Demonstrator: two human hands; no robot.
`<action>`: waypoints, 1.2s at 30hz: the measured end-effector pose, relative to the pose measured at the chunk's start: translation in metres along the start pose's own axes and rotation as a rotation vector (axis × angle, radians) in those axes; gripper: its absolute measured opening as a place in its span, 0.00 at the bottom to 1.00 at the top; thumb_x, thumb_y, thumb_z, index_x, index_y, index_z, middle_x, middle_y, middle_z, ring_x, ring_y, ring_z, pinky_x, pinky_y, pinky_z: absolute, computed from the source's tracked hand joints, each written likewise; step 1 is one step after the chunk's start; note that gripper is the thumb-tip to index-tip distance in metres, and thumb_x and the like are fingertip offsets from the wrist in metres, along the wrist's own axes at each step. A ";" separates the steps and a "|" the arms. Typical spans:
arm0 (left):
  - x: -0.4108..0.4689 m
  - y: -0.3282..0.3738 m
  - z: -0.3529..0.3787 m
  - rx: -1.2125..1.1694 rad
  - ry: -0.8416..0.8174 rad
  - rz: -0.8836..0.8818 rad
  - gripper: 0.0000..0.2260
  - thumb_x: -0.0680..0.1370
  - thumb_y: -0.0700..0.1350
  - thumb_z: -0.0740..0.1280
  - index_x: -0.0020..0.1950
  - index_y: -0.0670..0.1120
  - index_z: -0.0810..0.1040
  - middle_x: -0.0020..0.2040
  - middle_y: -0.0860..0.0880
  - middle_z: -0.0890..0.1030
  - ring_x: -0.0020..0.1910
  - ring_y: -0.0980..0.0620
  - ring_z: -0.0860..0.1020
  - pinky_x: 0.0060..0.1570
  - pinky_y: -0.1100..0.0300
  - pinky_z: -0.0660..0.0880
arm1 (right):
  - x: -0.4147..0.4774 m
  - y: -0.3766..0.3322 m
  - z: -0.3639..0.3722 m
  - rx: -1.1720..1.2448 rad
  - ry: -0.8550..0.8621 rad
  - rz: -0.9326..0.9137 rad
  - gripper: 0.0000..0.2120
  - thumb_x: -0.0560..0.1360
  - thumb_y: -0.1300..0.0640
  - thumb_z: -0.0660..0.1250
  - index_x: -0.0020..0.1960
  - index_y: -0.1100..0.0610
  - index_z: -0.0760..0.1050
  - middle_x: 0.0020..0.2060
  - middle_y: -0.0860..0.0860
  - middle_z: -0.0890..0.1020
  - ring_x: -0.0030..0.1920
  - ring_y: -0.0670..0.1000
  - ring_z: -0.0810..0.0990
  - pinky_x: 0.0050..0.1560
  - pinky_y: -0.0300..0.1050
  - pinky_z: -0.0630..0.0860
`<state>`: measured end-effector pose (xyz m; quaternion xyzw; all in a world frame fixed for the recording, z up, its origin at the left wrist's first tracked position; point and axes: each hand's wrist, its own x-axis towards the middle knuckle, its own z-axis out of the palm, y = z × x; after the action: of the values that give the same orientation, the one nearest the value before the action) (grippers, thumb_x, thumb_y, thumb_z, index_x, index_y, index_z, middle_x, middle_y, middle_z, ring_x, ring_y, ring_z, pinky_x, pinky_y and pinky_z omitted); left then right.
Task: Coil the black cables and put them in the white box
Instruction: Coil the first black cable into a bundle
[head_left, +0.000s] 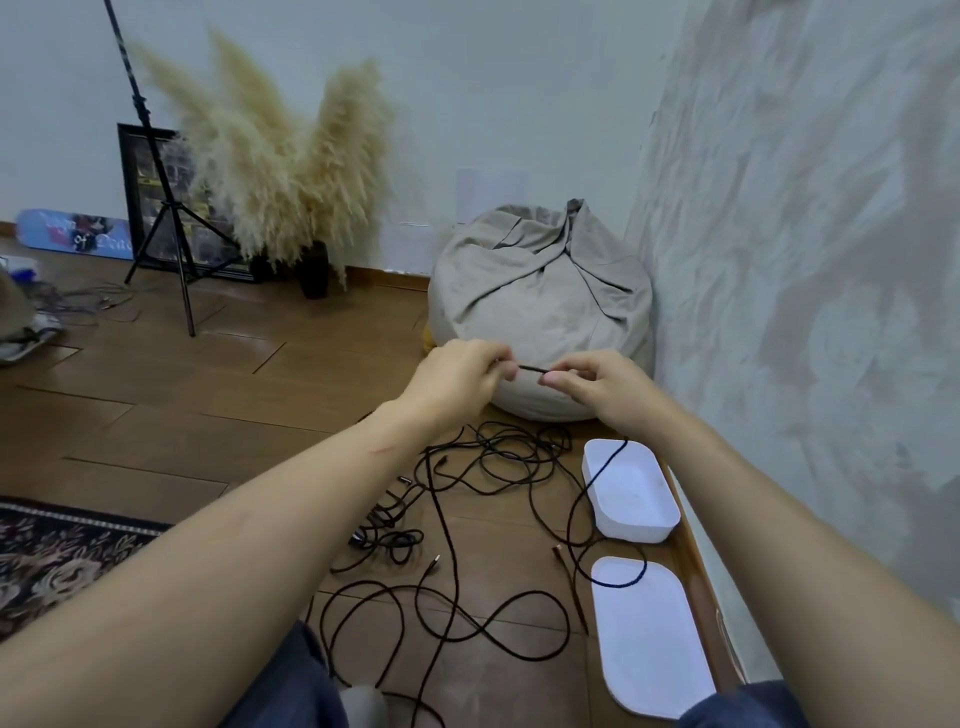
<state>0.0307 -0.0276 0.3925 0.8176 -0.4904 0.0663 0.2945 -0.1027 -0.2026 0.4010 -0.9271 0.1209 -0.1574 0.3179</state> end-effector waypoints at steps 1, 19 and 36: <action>0.001 -0.010 -0.002 0.056 0.059 -0.094 0.09 0.84 0.52 0.62 0.45 0.57 0.75 0.42 0.53 0.80 0.43 0.45 0.79 0.43 0.51 0.76 | -0.001 0.003 -0.003 0.001 0.004 0.013 0.09 0.79 0.47 0.67 0.51 0.50 0.85 0.42 0.52 0.85 0.47 0.52 0.82 0.50 0.50 0.76; -0.008 -0.023 -0.005 -0.115 -0.060 -0.123 0.09 0.84 0.55 0.61 0.56 0.55 0.79 0.46 0.56 0.82 0.44 0.56 0.80 0.44 0.57 0.77 | -0.010 0.009 -0.005 -0.014 0.050 0.023 0.09 0.82 0.53 0.65 0.49 0.51 0.84 0.25 0.34 0.76 0.31 0.37 0.73 0.34 0.32 0.64; -0.002 -0.007 -0.003 -0.009 0.044 -0.033 0.10 0.83 0.56 0.62 0.47 0.56 0.79 0.40 0.56 0.82 0.41 0.54 0.80 0.42 0.53 0.77 | -0.001 0.003 0.001 0.091 0.013 0.017 0.09 0.79 0.48 0.69 0.50 0.51 0.84 0.29 0.48 0.79 0.31 0.41 0.73 0.41 0.47 0.72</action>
<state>0.0361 -0.0221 0.3908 0.8227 -0.4703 0.0773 0.3100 -0.1038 -0.2038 0.3977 -0.9096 0.1236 -0.1659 0.3602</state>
